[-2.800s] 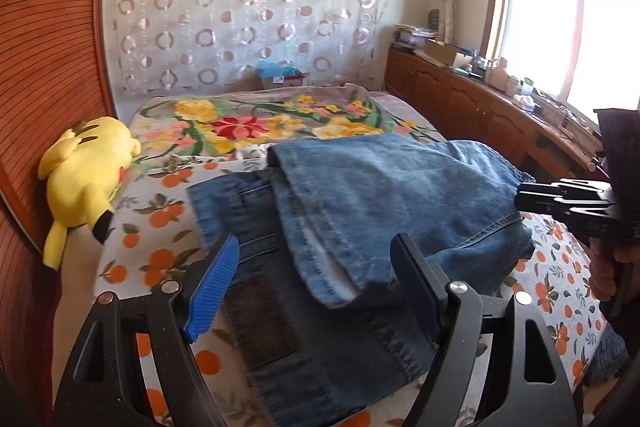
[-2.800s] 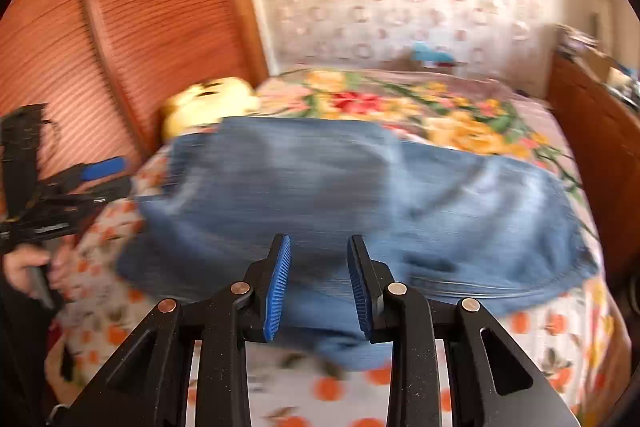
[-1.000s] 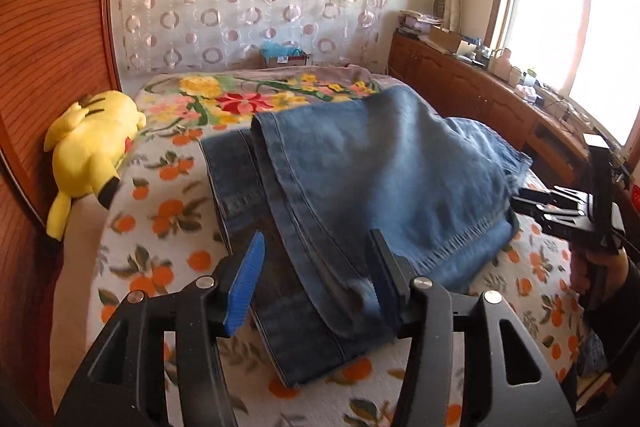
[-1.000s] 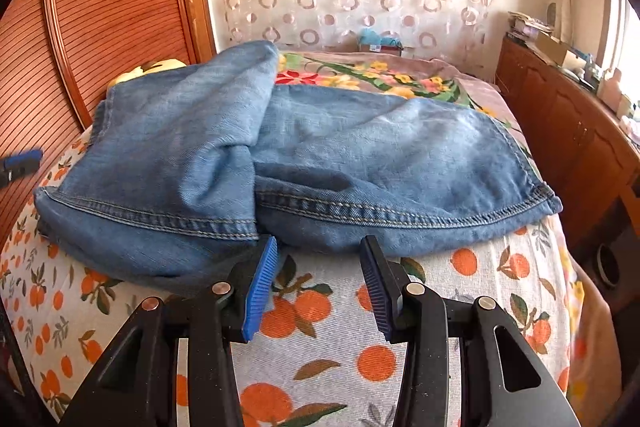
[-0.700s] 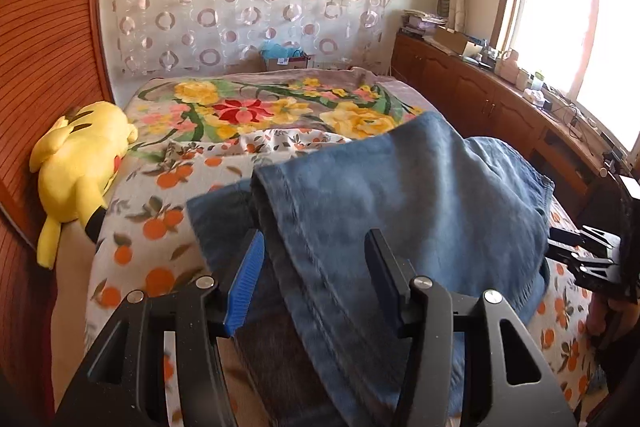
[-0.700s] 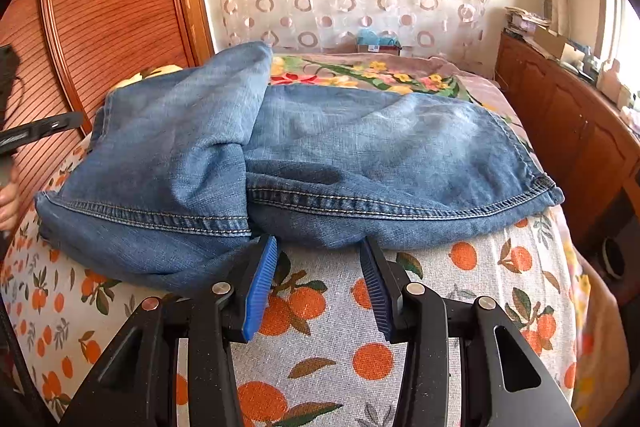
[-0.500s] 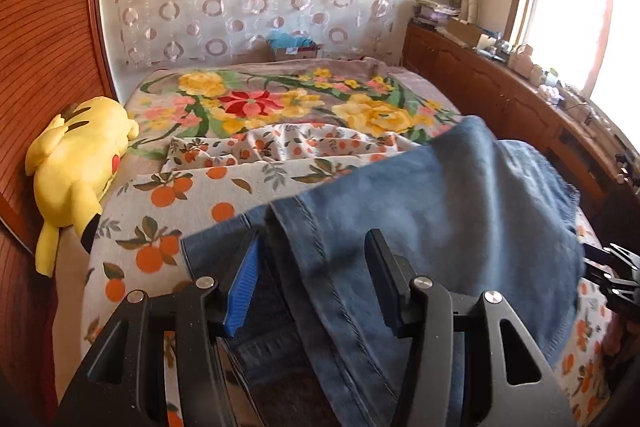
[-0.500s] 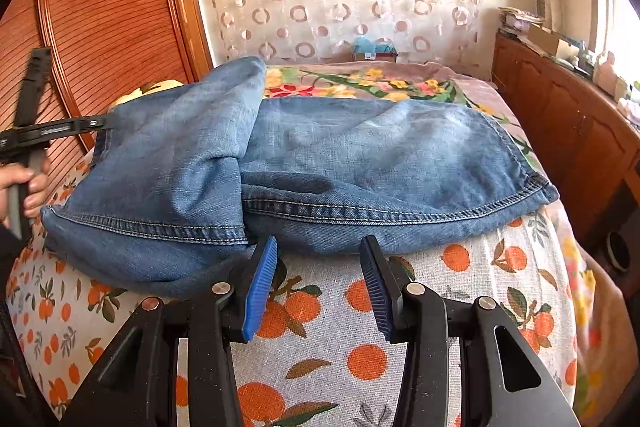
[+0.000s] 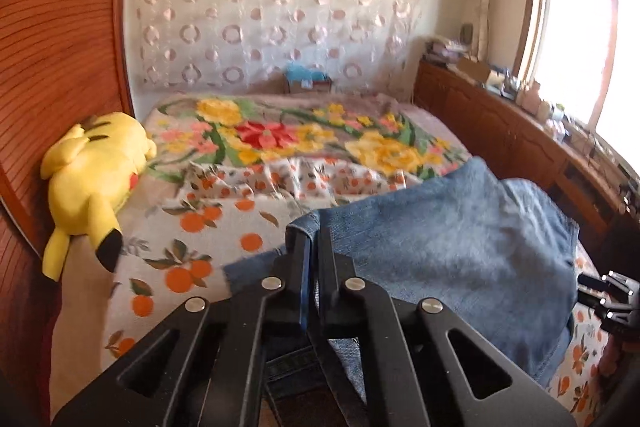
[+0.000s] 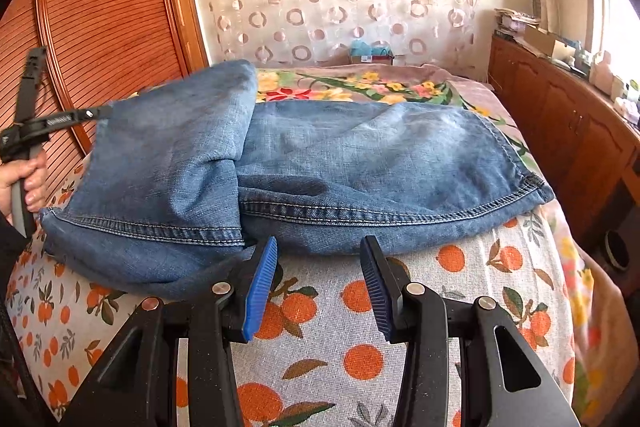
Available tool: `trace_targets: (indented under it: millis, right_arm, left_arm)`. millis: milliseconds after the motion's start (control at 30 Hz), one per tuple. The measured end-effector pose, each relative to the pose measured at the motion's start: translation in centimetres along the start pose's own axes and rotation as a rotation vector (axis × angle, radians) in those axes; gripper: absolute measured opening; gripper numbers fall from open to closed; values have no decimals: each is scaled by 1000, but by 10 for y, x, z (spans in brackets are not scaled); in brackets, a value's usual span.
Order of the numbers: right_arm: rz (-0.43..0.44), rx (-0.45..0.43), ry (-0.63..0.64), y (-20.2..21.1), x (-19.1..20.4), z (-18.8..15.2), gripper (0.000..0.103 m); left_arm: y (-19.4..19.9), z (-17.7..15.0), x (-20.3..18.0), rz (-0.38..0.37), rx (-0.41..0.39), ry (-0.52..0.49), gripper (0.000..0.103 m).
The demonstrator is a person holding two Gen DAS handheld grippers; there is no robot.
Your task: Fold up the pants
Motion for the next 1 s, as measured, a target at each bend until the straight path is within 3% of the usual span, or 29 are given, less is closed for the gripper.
trace_targets:
  millis: [100, 200, 367, 433, 500, 800, 967, 1000]
  right_arm:
    - [-1, 3, 7, 0, 1, 0, 45]
    - [-1, 5, 11, -1, 1, 0, 45]
    - [-6, 11, 10, -2, 1, 1, 45]
    - [-10, 10, 13, -2, 2, 1, 45]
    - [-10, 9, 18, -2, 4, 1, 45]
    - [-13, 8, 24, -2, 5, 2, 45]
    - [-14, 6, 26, -1, 4, 1, 45]
    - [-14, 7, 26, -1, 4, 1, 45]
  left_arm:
    - [13, 13, 13, 35, -36, 9, 3]
    - [10, 12, 25, 72, -1, 7, 5]
    - [11, -12, 16, 43, 71, 5, 24]
    - [18, -26, 6, 17, 90, 3, 39]
    - [28, -40, -5, -17, 106, 5, 48]
    - [75, -89, -55, -133, 183, -12, 48]
    - [76, -110, -62, -135, 238, -33, 48]
    - [77, -112, -63, -140, 238, -26, 43]
Point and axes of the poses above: each gripper's, at about its wrist camera, not at the fingertips, and y roughly against the way its jaws point, x to its left, z to its top, the point moved 9 cm from there along -y, roughly the way its jaws point, and after that the axes turned 8 degrees about -x, right-handed, at the moved point
